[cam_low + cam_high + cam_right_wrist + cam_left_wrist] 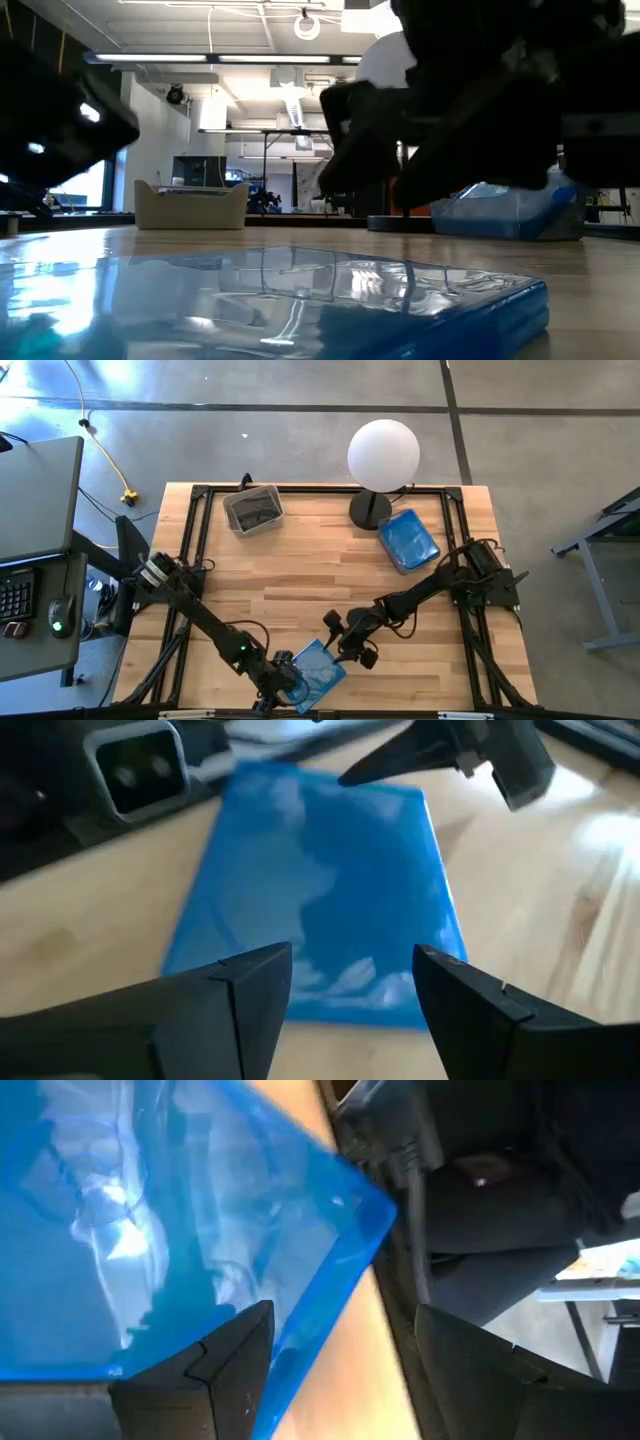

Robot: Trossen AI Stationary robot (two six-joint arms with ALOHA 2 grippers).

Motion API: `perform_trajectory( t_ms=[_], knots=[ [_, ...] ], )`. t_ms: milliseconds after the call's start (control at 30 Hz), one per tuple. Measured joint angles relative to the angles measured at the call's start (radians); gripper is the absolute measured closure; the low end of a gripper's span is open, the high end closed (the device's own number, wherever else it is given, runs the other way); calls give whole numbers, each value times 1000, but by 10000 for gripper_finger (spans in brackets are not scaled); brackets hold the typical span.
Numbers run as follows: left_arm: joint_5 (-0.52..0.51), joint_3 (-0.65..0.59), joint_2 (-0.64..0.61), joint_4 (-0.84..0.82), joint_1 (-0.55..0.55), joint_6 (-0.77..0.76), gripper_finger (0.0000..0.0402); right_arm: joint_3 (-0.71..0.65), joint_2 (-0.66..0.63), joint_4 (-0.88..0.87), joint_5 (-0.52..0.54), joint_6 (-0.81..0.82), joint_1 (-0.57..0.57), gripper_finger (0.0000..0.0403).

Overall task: Pick & place jewel cases by type
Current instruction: Put the blue CD case into the gray bin

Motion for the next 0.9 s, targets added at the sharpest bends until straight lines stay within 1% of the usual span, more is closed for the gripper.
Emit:
perform_trajectory(
  t_ms=[200, 300, 400, 533, 667, 733, 800, 900],
  knots=[
    [-23, 1, 15, -5, 8, 2, 160, -1, 9, -1, 3, 25, -33, 199],
    [-109, 1, 15, -28, 27, 33, 160, -1, 10, 3, 14, 10, -45, 199],
    [-191, 2, 15, -65, 61, 75, 160, -1, 10, 5, 49, -20, -53, 199],
    [-231, 5, 11, -147, 132, 139, 160, -1, 7, 0, 123, -77, -56, 199],
    [-256, 3, 12, -157, 219, 300, 160, 0, -10, -41, 214, -157, -56, 199],
    [-256, 3, 14, -161, 263, 379, 160, 0, -29, -101, 287, -192, -55, 199],
    [-256, 3, 6, -198, 305, 425, 160, -1, -56, -167, 359, -219, -55, 199],
    [-256, 3, -19, -303, 364, 429, 160, 0, -108, -275, 451, -237, -55, 199]
  ],
)
